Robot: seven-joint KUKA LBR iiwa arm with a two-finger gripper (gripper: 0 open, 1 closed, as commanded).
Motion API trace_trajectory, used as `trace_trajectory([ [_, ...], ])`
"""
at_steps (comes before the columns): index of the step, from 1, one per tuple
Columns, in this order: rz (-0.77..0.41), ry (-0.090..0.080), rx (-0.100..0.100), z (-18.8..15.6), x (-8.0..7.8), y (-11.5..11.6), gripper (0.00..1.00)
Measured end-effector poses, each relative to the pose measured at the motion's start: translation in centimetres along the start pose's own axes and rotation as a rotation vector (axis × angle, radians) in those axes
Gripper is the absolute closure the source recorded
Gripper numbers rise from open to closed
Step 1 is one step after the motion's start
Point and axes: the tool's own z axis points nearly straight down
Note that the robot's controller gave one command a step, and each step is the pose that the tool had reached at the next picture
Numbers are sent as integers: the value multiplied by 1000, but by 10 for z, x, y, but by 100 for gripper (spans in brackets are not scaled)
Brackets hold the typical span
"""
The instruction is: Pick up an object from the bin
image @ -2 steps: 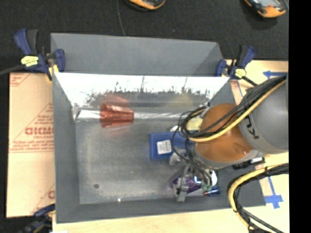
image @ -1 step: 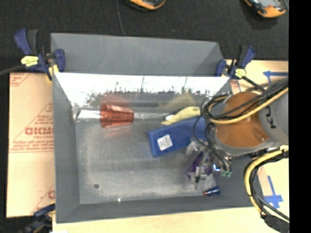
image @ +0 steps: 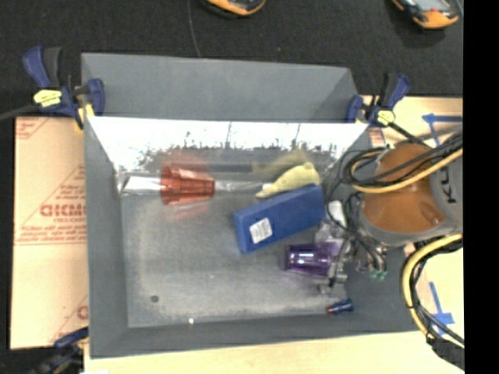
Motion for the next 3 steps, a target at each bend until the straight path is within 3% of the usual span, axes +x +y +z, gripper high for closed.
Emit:
trace_trajectory([
  [1, -54, 9, -21, -35, -61, -13, 100],
  [2, -53, 9, -21, -35, -61, -13, 100],
  [3, -44, 10, -23, -2, -75, -17, 100],
])
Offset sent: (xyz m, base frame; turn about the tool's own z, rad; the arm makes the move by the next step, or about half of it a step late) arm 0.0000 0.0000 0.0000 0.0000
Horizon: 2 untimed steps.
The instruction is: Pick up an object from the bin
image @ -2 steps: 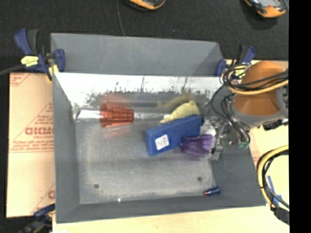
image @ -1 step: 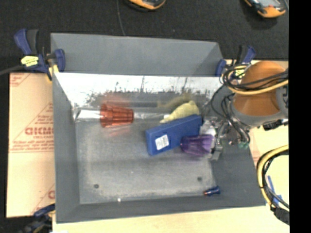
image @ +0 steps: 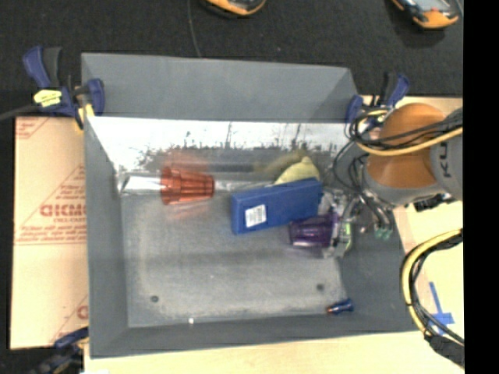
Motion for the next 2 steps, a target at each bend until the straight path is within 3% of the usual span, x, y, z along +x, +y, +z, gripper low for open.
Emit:
trace_trajectory([
  [2, -24, -4, 0, 8, -5, 1, 100],
])
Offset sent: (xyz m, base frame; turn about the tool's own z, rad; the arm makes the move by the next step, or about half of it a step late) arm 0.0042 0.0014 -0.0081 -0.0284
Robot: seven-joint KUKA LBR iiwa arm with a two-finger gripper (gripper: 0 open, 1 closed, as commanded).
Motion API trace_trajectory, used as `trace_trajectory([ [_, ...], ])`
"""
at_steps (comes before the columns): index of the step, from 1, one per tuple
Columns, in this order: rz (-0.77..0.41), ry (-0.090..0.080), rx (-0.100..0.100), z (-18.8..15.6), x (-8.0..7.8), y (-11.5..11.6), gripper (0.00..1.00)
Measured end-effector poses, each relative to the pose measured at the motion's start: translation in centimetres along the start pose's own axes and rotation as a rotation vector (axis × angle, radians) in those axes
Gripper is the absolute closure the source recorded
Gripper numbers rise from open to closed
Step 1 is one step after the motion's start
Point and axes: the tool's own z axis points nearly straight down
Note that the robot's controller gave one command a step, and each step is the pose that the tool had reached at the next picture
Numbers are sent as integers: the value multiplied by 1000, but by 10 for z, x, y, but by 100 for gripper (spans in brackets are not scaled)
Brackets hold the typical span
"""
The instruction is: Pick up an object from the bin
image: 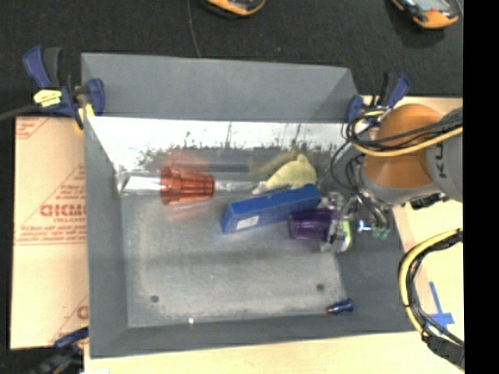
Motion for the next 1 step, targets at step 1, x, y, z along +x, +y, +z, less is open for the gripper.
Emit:
trace_trajectory([
  [1, -7, 1, 1, -67, -15, 3, 100],
])
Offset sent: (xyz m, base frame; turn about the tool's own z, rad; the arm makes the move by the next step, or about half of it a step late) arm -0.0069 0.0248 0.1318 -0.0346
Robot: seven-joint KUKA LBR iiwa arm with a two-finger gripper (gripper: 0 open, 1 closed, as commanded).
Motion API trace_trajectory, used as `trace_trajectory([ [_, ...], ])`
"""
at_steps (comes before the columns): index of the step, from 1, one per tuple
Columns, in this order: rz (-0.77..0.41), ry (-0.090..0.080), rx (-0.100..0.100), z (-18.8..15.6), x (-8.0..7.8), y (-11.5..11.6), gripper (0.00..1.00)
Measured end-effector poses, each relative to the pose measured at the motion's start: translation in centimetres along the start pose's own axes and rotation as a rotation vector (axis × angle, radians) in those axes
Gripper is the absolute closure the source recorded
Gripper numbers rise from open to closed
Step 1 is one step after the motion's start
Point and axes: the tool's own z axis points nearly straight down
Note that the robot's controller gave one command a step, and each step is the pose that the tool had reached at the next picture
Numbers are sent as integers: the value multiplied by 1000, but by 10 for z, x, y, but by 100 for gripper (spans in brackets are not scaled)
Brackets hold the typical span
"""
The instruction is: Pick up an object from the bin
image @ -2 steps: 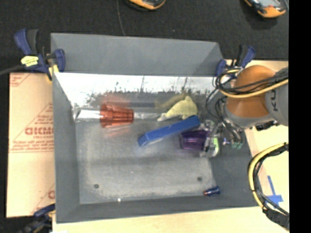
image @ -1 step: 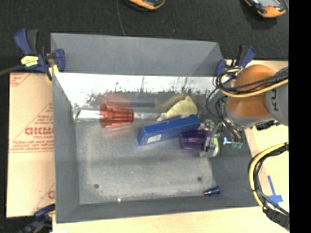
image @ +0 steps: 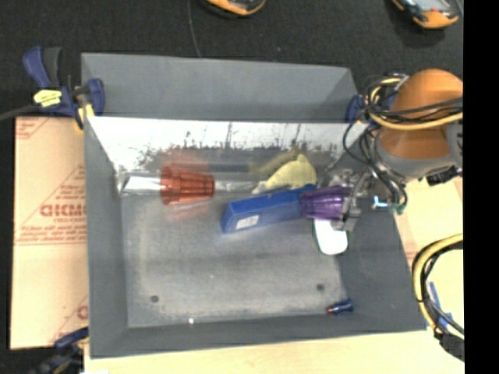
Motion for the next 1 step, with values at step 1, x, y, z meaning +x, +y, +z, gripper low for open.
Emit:
trace_trajectory([
  [1, -28, 3, -1, -68, 22, 23, 100],
])
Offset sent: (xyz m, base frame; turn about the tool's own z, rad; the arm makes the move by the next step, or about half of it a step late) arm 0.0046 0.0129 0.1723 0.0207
